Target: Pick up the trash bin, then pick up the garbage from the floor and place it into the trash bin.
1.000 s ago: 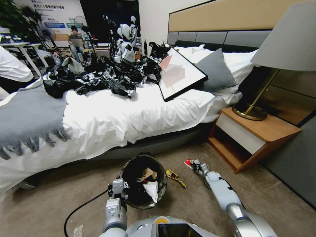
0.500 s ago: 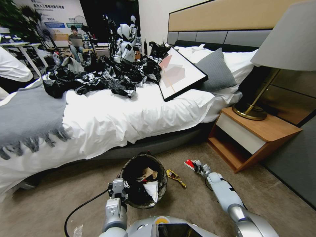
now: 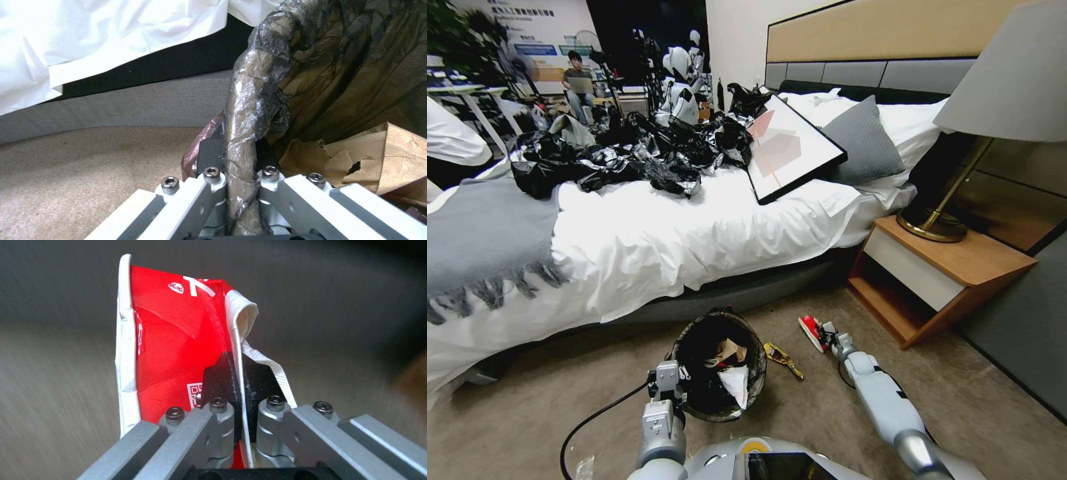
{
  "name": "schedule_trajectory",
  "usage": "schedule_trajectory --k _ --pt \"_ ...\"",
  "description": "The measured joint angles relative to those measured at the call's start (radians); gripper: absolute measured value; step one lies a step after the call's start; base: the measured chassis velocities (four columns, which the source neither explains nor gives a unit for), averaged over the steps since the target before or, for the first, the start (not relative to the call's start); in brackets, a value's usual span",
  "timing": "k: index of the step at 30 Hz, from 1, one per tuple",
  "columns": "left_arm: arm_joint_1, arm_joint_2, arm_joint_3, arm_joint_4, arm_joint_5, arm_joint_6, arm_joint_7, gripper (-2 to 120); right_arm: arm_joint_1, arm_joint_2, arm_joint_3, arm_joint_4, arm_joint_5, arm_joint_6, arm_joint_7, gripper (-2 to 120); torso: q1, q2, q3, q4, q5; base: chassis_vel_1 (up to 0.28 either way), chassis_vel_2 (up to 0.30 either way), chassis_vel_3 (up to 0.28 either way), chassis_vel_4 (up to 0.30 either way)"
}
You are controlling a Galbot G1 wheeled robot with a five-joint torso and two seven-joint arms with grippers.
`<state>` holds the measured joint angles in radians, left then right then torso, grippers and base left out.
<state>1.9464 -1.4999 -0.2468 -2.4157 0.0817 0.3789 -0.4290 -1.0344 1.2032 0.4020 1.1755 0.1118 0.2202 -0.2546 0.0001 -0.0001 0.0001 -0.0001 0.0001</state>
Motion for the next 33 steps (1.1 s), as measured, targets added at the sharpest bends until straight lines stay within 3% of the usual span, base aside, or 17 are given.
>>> schedule_trajectory --k 2,5,6,9,10,12,16,22,24,33 --pt "0.000 0.003 0.000 0.001 -0.002 0.000 0.000 0 -0.024 -0.007 0.004 0.060 0.020 0.020 -0.003 0 0.000 0.000 0.000 -0.0001 -0.0001 0.000 0.000 0.000 0.000" --pt "-0.003 0.012 0.000 0.006 -0.007 0.003 0.001 0 -0.121 -0.034 0.014 0.274 0.095 0.086 -0.037 0 0.000 0.000 0.000 0.0002 0.0002 0.000 0.000 0.000 0.000" --pt "-0.003 0.012 0.000 0.006 -0.007 0.003 0.001 0 -0.121 -0.034 0.014 0.274 0.095 0.086 -0.037 0 0.000 0.000 0.000 0.0002 0.0002 0.000 0.000 0.000 0.000" --pt "-0.010 0.014 0.001 0.008 -0.013 0.007 0.003 0 -0.212 -0.063 0.001 0.515 0.184 0.119 -0.088 0 0.000 0.000 0.000 -0.0003 -0.0002 0.000 0.000 0.000 0.000" --pt "-0.010 0.014 0.001 0.008 -0.013 0.007 0.003 0 -0.212 -0.063 0.001 0.515 0.184 0.119 -0.088 0 0.000 0.000 0.000 -0.0003 -0.0002 0.000 0.000 0.000 0.000" --pt "-0.015 0.015 -0.002 0.012 -0.017 0.008 0.003 0 -0.260 -0.080 -0.031 0.662 0.216 0.122 -0.109 0 0.000 0.000 0.000 0.0004 -0.0006 0.000 0.000 0.000 0.000" --pt "-0.025 0.016 -0.007 0.021 -0.023 0.011 0.004 0 -0.306 -0.117 -0.104 0.780 0.251 0.105 -0.129 0 0.000 0.000 0.000 0.0001 -0.0005 0.000 0.000 0.000 0.000" --pt "-0.030 0.016 -0.006 0.028 -0.027 0.013 0.005 0 -0.348 -0.169 -0.211 0.841 0.278 0.088 -0.134 0 0.000 0.000 0.000 0.0000 -0.0002 0.000 0.000 0.000 0.000" --pt "-0.033 0.021 -0.005 0.032 -0.027 0.013 0.005 0 -0.356 -0.193 -0.276 0.846 0.247 0.090 -0.134 0 0.000 0.000 0.000 0.0001 -0.0002 0.000 0.000 0.000 0.000" --pt "-0.036 0.017 0.003 0.035 -0.026 0.015 0.006 0 -0.343 -0.208 -0.389 0.814 0.155 0.089 -0.118 0 0.000 0.000 0.000 0.0001 -0.0001 0.000 0.000 0.000 0.000"
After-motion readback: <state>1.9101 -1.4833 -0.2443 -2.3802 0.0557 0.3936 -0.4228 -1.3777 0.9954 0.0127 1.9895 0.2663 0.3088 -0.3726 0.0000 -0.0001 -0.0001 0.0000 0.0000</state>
